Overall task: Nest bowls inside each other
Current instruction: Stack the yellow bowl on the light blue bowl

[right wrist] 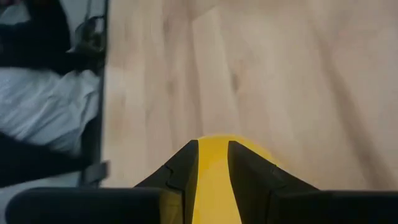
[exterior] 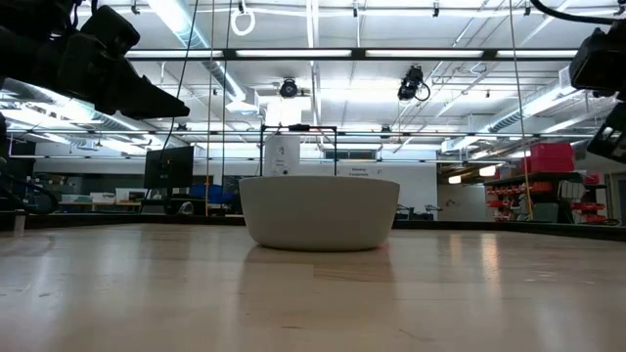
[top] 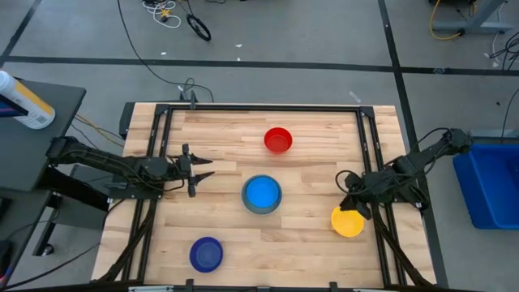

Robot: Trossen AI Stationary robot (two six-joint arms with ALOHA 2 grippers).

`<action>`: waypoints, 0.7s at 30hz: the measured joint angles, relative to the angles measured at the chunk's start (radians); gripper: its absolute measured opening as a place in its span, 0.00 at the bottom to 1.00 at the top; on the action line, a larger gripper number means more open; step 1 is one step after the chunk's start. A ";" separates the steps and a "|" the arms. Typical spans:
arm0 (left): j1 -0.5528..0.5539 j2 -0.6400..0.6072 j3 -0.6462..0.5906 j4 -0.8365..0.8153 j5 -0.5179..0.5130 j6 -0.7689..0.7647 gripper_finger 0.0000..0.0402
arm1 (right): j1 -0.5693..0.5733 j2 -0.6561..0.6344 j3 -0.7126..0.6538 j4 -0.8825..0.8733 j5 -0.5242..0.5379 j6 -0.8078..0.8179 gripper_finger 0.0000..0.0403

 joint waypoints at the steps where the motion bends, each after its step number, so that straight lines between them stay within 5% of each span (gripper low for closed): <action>1: 0.000 0.000 0.000 0.000 0.000 0.006 0.48 | 0.002 0.004 0.000 0.001 -0.015 0.007 0.24; 13: 0.000 0.000 0.000 0.000 0.000 0.014 0.48 | 0.013 0.040 0.000 -0.030 -0.052 0.001 0.23; 21: 0.000 0.000 0.000 0.000 0.009 0.042 0.48 | 0.013 0.040 0.001 -0.149 -0.055 0.143 0.21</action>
